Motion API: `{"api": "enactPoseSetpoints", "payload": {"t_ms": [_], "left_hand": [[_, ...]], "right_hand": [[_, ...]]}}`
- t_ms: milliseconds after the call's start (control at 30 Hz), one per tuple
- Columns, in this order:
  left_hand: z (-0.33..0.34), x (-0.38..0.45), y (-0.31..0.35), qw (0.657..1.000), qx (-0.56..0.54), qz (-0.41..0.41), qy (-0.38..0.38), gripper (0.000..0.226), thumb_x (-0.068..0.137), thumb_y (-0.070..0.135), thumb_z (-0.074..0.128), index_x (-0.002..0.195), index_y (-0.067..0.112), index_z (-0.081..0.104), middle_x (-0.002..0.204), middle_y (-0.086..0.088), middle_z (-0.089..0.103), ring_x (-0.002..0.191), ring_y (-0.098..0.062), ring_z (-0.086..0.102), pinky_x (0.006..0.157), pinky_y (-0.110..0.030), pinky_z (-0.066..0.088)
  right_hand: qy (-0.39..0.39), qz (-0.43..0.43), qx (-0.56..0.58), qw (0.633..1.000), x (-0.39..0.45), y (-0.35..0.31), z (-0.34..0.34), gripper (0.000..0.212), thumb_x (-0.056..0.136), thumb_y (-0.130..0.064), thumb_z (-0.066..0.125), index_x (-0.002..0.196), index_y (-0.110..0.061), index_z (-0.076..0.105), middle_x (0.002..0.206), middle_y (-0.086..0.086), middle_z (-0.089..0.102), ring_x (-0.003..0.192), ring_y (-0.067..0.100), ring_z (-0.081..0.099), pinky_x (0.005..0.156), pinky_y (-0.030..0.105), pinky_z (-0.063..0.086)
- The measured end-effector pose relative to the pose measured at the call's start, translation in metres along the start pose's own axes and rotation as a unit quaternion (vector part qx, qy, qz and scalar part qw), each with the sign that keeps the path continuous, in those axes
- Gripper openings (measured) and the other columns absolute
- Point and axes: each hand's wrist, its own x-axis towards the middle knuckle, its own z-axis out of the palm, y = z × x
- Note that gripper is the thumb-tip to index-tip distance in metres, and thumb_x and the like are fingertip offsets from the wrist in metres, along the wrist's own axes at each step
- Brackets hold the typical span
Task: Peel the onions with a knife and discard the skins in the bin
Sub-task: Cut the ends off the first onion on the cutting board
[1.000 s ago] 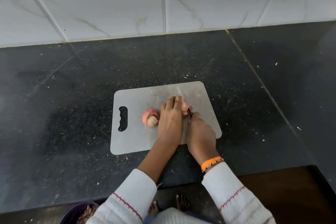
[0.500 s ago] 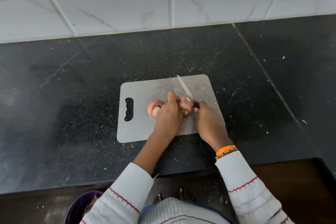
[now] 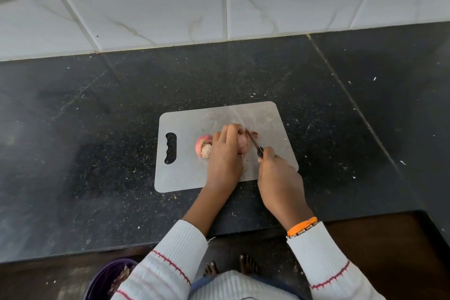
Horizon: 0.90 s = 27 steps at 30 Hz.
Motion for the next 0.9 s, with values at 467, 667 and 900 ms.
{"api": "enactPoseSetpoints", "payload": {"t_ms": [467, 667, 900], "left_hand": [[-0.002, -0.004, 0.006, 0.999, 0.040, 0.028, 0.019, 0.040, 0.060, -0.017, 0.054, 0.090, 0.010, 0.050, 0.091, -0.002, 0.055, 0.076, -0.017, 0.034, 0.063, -0.025, 0.017], [-0.005, -0.003, 0.000, 1.000, 0.003, -0.019, 0.005, 0.042, 0.062, -0.012, 0.062, 0.094, 0.012, 0.048, 0.097, 0.000, 0.047, 0.082, -0.021, 0.043, 0.066, -0.030, 0.032], [-0.009, -0.005, 0.004, 0.999, -0.007, -0.028, -0.015, 0.046, 0.070, 0.003, 0.068, 0.112, 0.010, 0.052, 0.114, -0.006, 0.047, 0.100, -0.023, 0.050, 0.081, -0.031, 0.044]], "right_hand": [[-0.029, 0.064, -0.019, 0.997, 0.001, -0.005, 0.014, 0.020, 0.099, -0.018, 0.037, 0.118, -0.013, 0.040, 0.109, 0.008, 0.062, 0.096, 0.024, 0.064, 0.073, 0.032, 0.050], [0.000, 0.093, 0.026, 0.995, 0.016, 0.008, 0.013, 0.017, 0.099, -0.018, 0.036, 0.112, -0.011, 0.044, 0.101, 0.009, 0.063, 0.090, 0.024, 0.064, 0.066, 0.031, 0.045], [0.026, 0.050, 0.242, 0.969, 0.034, 0.006, 0.004, 0.037, 0.093, -0.015, 0.052, 0.129, -0.013, 0.049, 0.113, 0.004, 0.062, 0.104, 0.016, 0.057, 0.087, 0.029, 0.048]]}}
